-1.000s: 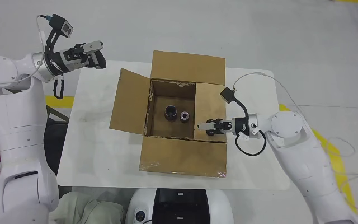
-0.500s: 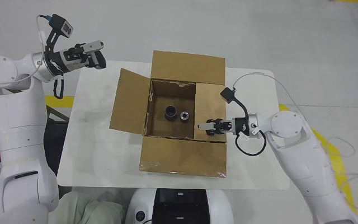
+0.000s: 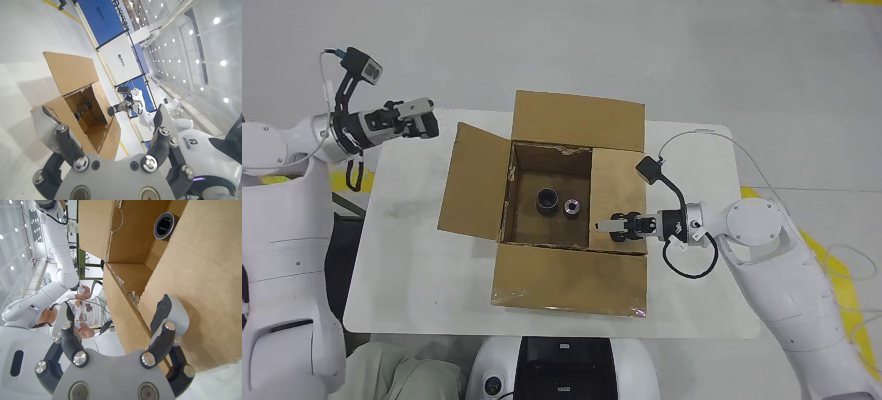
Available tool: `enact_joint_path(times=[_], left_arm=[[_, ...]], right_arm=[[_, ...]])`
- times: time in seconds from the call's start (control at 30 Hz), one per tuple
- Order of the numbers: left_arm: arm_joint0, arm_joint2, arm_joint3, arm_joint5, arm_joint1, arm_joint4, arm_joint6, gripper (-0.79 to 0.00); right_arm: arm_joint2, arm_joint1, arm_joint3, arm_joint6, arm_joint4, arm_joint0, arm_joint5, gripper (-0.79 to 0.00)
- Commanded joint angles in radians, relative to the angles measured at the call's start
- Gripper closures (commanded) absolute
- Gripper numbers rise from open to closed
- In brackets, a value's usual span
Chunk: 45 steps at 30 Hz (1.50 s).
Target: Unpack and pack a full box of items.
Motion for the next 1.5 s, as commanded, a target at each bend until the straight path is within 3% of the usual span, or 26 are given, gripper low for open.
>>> enact_joint_path(times=[0.0, 0.27, 0.73, 1.07, 1.47], left_arm=[[0.012, 0.009, 0.004, -0.008, 0.003, 0.032, 0.013, -0.785], [0.027, 0.077, 0.048, -0.012, 0.001, 0.015, 0.036, -0.785], [-0.049, 0.193, 0.18, 0.008, -0.012, -0.128, -0.034, -0.785], [-0.089, 0.246, 0.137, 0.002, -0.019, -0.226, -0.111, -0.785], [-0.191, 0.422, 0.106, 0.025, -0.051, -0.258, -0.109, -0.785]], right_arm=[[0.0, 0.0, 0.0, 0.0, 0.0, 0.0, 0.0, -0.785], [0.0, 0.0, 0.0, 0.0, 0.0, 0.0, 0.0, -0.785], [0.0, 0.0, 0.0, 0.0, 0.0, 0.0, 0.0, -0.785], [0.0, 0.0, 0.0, 0.0, 0.0, 0.0, 0.0, -0.785], [0.003, 0.001, -0.01, -0.033, 0.003, -0.02, -0.006, -0.785]])
